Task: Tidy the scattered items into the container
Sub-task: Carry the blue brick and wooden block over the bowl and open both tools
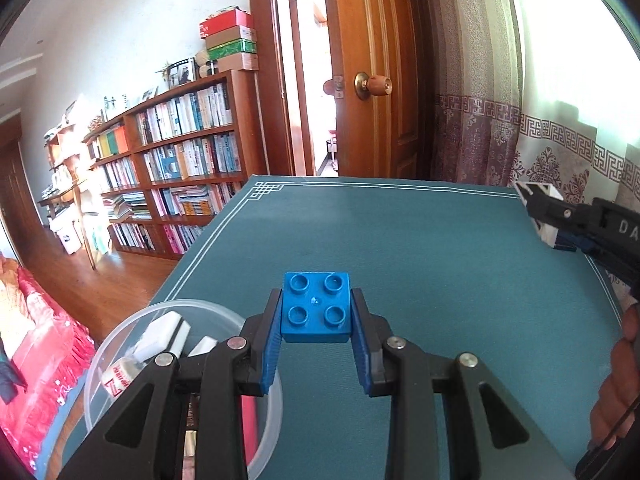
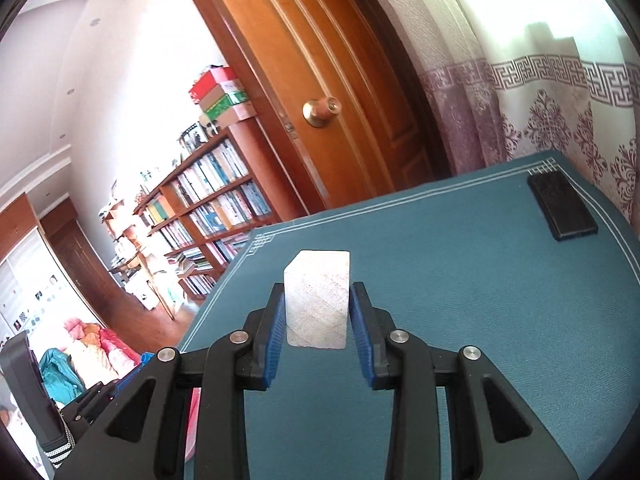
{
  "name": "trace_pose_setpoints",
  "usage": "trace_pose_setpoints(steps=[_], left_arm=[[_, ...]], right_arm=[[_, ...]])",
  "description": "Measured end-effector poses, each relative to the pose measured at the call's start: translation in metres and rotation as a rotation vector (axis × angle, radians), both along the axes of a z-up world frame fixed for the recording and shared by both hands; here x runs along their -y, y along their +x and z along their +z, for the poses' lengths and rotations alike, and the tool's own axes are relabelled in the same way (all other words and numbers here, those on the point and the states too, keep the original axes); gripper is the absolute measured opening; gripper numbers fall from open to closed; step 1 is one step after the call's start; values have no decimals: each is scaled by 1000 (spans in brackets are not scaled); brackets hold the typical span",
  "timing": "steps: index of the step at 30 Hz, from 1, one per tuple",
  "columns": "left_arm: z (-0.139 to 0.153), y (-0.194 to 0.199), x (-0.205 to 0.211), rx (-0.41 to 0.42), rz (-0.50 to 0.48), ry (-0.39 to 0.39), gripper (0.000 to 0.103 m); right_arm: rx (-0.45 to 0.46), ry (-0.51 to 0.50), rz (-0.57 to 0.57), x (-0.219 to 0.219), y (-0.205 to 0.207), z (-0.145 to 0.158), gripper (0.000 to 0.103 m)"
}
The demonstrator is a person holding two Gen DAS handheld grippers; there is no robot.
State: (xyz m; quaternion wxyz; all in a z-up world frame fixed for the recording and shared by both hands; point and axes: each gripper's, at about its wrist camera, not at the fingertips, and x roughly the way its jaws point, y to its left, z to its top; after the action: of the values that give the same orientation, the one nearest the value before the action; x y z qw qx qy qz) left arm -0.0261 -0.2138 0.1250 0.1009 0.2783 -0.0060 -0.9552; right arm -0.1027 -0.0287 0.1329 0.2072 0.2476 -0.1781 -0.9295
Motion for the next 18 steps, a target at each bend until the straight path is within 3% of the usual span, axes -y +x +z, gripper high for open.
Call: trace_pose_setpoints(steps=[14, 18], left_arm=[[-4, 41, 49, -14, 74, 15, 35], [-9, 57, 75, 10, 90, 73, 35]], right_arm=[[-22, 3, 130, 33, 26, 4, 34], [-25, 14, 158, 43, 33, 3, 34]])
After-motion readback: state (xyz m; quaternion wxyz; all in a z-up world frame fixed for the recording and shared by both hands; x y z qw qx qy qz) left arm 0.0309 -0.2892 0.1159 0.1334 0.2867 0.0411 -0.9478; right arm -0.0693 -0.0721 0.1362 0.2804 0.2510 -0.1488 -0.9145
